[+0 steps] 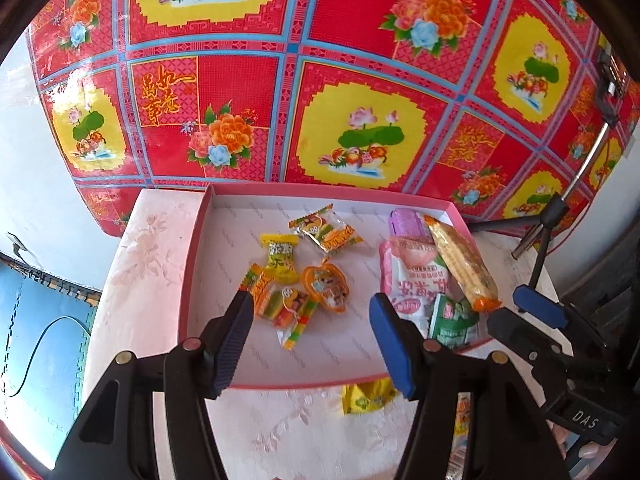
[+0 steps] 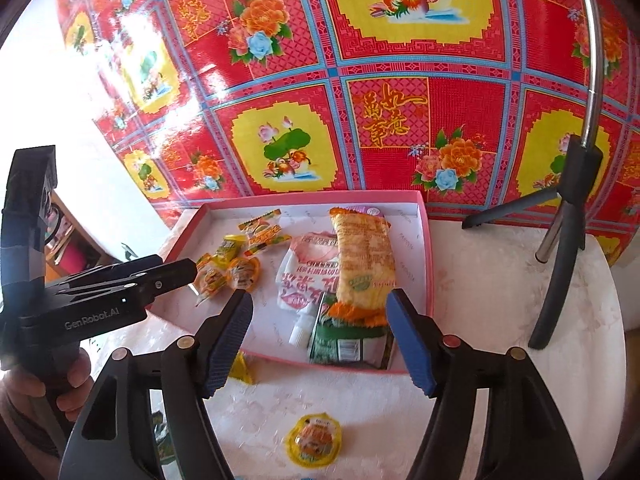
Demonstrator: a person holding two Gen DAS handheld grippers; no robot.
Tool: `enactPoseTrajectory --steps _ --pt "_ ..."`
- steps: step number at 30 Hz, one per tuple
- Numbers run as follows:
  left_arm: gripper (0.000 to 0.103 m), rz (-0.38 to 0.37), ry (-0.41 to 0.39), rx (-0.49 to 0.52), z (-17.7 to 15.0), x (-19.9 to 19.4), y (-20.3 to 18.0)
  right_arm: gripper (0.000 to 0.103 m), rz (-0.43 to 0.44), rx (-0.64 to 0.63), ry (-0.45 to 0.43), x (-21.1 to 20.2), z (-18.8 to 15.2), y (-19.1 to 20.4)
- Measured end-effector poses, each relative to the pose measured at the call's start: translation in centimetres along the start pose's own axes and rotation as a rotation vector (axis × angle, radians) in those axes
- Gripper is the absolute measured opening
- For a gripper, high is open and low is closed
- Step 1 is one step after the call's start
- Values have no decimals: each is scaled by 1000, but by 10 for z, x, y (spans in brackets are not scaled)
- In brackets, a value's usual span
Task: Organize snacks
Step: 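Open the left tool to drop the jelly cup while the right tool releases the wafer packet, then withdraw both open tools from the box toward the green bag and clear packet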
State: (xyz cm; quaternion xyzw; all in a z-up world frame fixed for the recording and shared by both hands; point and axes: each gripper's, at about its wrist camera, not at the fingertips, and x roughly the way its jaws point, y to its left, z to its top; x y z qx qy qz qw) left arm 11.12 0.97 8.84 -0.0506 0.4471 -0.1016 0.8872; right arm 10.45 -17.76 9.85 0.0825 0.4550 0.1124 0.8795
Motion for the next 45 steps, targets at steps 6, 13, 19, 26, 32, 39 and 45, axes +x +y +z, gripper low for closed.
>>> enactPoseTrajectory --steps 6,13,19,26,32,39,45 --pt "63 -4 6 5 -8 -7 -4 71 -5 5 12 -9 -9 1" --pt "63 -7 12 21 -17 -16 -8 71 -10 -10 15 -21 -18 2" --pt "63 -12 15 31 -27 -25 -11 71 -11 -5 20 -29 -28 3" --pt "63 -11 28 33 -40 -30 -11 71 -10 -2 31 -35 -41 5" --pt "63 -9 36 34 -52 -34 -9 71 -11 8 35 -42 -51 4" --pt "63 -5 48 35 -64 -38 -7 71 -11 14 46 -47 -62 2" --pt "63 -1 53 40 -73 -41 -6 71 -14 24 58 -50 -72 -1"
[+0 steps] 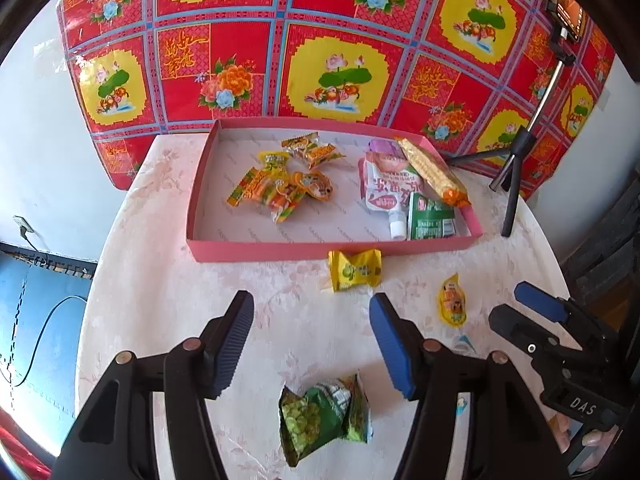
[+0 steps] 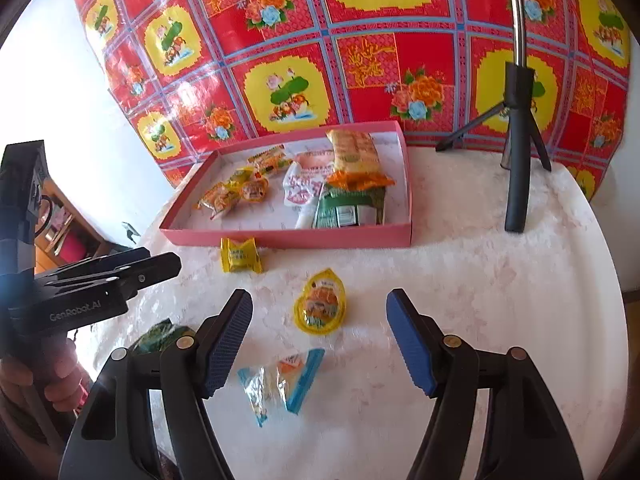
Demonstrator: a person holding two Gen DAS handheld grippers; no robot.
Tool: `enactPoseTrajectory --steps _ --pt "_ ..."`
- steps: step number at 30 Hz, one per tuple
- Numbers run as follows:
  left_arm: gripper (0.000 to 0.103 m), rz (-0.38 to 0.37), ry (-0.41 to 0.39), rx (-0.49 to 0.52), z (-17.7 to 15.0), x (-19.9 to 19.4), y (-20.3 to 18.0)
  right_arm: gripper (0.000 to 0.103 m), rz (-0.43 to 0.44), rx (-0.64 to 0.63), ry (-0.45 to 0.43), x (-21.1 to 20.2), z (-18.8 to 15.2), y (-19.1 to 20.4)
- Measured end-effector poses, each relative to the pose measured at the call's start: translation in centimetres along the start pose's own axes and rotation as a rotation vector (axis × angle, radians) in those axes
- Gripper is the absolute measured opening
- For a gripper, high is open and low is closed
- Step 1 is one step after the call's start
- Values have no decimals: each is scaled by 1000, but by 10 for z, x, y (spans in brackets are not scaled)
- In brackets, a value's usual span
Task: Organize snacks
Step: 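Withdraw both open tools from the box toward the green bag and clear packet, then grasp the green pea snack bag with the left tool and lift it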
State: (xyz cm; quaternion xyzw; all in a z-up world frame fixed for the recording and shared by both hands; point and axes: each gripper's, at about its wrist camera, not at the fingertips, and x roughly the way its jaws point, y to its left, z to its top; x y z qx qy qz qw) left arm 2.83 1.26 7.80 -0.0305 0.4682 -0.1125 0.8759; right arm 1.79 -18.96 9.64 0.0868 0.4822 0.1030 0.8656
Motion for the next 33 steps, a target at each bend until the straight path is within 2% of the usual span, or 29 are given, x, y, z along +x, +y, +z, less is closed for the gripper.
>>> enactPoseTrajectory --steps 13,26,33 --pt "63 -18 43 8 -28 -5 0 71 18 -6 41 -4 -21 8" --pt "63 -21 95 15 -58 5 -2 71 16 -23 103 9 -42 18" --pt "63 -12 83 32 -64 9 -7 71 6 -43 120 15 -46 23"
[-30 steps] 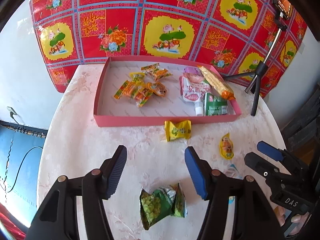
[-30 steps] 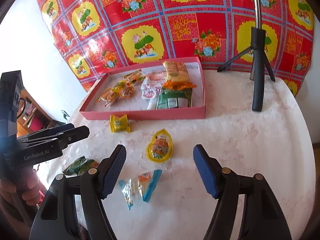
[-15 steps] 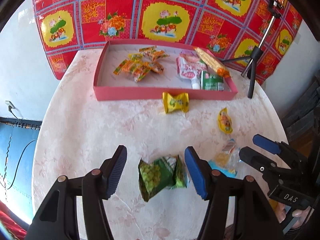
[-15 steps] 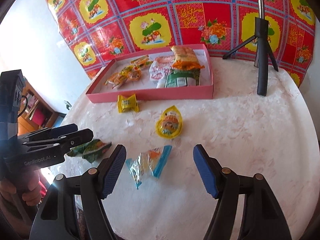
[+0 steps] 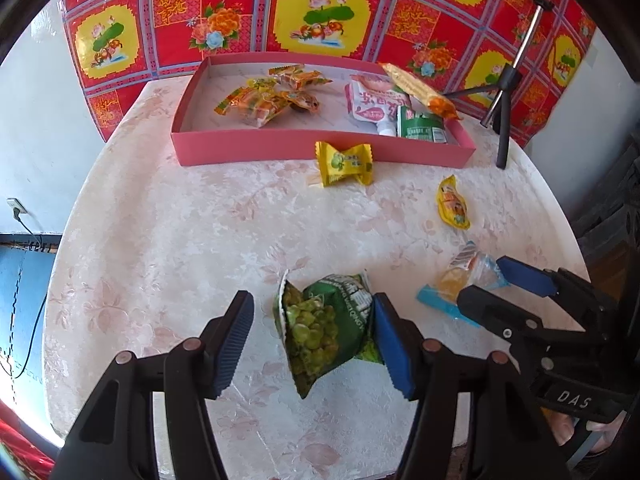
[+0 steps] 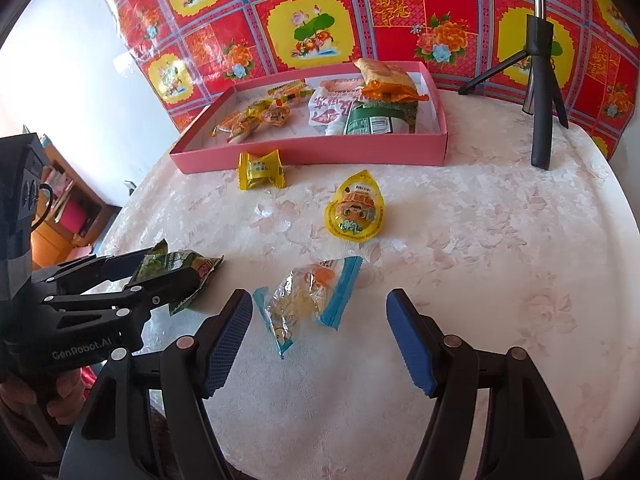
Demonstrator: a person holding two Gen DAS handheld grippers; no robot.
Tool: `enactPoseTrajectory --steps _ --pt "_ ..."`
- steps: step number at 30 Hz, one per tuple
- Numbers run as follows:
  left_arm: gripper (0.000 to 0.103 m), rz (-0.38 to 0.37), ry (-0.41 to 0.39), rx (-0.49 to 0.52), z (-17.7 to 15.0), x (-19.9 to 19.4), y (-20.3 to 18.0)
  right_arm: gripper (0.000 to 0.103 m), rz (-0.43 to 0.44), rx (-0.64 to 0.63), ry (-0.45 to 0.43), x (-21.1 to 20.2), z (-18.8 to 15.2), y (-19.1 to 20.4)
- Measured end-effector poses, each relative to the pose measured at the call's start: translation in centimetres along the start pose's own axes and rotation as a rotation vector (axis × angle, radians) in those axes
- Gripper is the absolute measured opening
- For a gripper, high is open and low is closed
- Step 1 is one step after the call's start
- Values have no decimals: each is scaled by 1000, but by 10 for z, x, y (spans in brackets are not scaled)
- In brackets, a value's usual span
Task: Organize snacks
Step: 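Grasp the green pea snack bag with the left tool and lift it, then close the right tool on the clear blue-edged packet while the left tool holds the green bag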
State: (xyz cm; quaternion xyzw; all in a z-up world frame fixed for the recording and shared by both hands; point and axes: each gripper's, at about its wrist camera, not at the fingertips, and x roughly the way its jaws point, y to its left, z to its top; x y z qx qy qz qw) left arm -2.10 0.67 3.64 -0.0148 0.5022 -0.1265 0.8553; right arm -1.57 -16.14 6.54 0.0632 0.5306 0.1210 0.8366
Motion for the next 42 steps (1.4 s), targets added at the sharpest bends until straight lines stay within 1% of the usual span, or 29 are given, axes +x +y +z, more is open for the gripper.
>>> enactPoseTrajectory --steps 6,12,15,18,19,25,28,35,37,38,39,41,42 --pt "64 -10 -3 -18 -3 2 0 71 2 13 14 5 -1 -1" --pt "65 5 -22 -6 -5 1 -2 71 -5 14 12 7 -2 0" --pt "68 35 -33 24 -6 1 -8 71 -7 14 6 7 -3 0" --pt "67 103 -47 89 -10 5 -20 71 -14 8 3 8 -4 1" --pt "67 110 -52 93 -11 5 -21 71 -16 5 4 8 -3 1" --pt "69 95 -82 82 -13 5 -18 71 -15 2 2 8 -4 1" --pt "69 107 -78 100 -14 5 -20 71 -14 3 2 8 -4 1" --pt "69 118 -71 94 -14 5 -20 71 -12 8 -4 7 -4 1" --pt "67 119 -78 94 -15 4 -20 71 -13 9 -4 7 -5 1" --pt "60 117 -85 96 -16 3 -21 71 -14 7 -4 7 -5 1" --pt "50 114 -91 99 -16 2 -21 71 -20 5 -5 7 -4 1" --pt "42 104 -97 107 -17 1 -22 71 -31 1 -7 8 -5 3" --pt "41 98 -99 110 -17 0 -23 69 -38 -1 -7 8 -4 3"
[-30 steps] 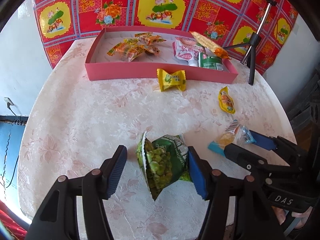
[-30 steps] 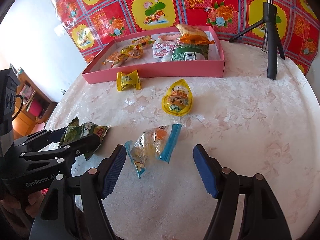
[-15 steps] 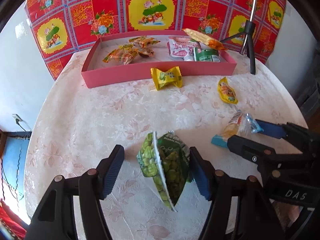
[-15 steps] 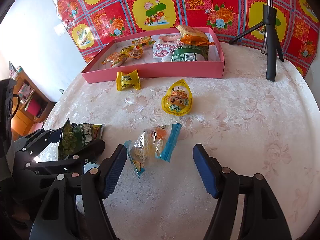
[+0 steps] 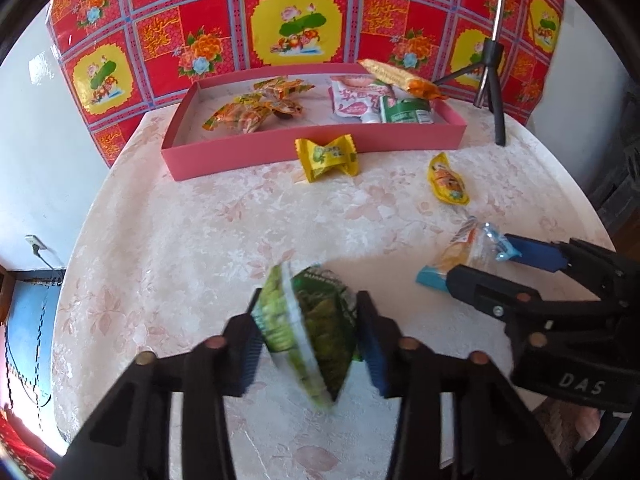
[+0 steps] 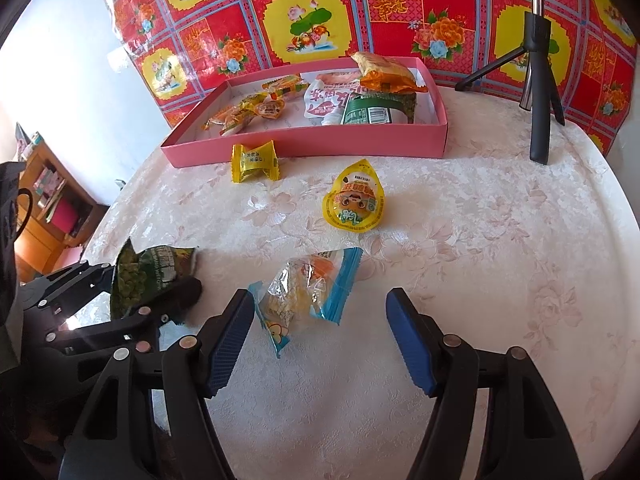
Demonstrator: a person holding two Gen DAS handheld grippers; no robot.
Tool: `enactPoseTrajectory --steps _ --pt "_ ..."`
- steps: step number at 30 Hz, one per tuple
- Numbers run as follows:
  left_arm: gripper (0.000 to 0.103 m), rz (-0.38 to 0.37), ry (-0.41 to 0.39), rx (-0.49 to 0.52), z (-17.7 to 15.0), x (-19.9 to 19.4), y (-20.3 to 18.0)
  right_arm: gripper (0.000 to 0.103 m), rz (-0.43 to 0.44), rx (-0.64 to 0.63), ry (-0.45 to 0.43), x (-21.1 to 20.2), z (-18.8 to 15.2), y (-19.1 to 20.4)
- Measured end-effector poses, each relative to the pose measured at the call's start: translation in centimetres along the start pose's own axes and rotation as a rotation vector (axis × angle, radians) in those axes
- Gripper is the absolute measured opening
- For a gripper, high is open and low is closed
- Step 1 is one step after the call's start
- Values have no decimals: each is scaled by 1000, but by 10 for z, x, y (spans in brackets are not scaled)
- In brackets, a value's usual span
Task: Organize snacks
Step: 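Close the right tool on the clear blue-edged packet while the left tool holds the green bag, then carry the clear packet into the box with the right tool while the left tool carries the green bag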
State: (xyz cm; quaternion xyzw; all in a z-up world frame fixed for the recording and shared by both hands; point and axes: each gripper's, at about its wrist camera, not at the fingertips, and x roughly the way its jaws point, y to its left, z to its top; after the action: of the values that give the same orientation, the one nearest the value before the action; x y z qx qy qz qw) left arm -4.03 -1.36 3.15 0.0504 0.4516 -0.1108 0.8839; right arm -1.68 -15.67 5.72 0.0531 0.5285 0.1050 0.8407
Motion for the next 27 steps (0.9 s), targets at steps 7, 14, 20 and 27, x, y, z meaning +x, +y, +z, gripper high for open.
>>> enactPoseTrajectory --steps 7,14,20,27 --pt "39 -43 -1 -3 0 -2 -1 33 -2 33 -10 -1 -1 -7" --pt "39 -62 -32 -13 2 -11 -2 27 10 70 -33 -8 -1 -14" --pt "39 -82 -60 -44 5 -22 2 26 11 66 -92 -27 0 -13" --pt "39 -96 -90 -52 15 -35 2 26 9 57 -142 -44 5 -12"
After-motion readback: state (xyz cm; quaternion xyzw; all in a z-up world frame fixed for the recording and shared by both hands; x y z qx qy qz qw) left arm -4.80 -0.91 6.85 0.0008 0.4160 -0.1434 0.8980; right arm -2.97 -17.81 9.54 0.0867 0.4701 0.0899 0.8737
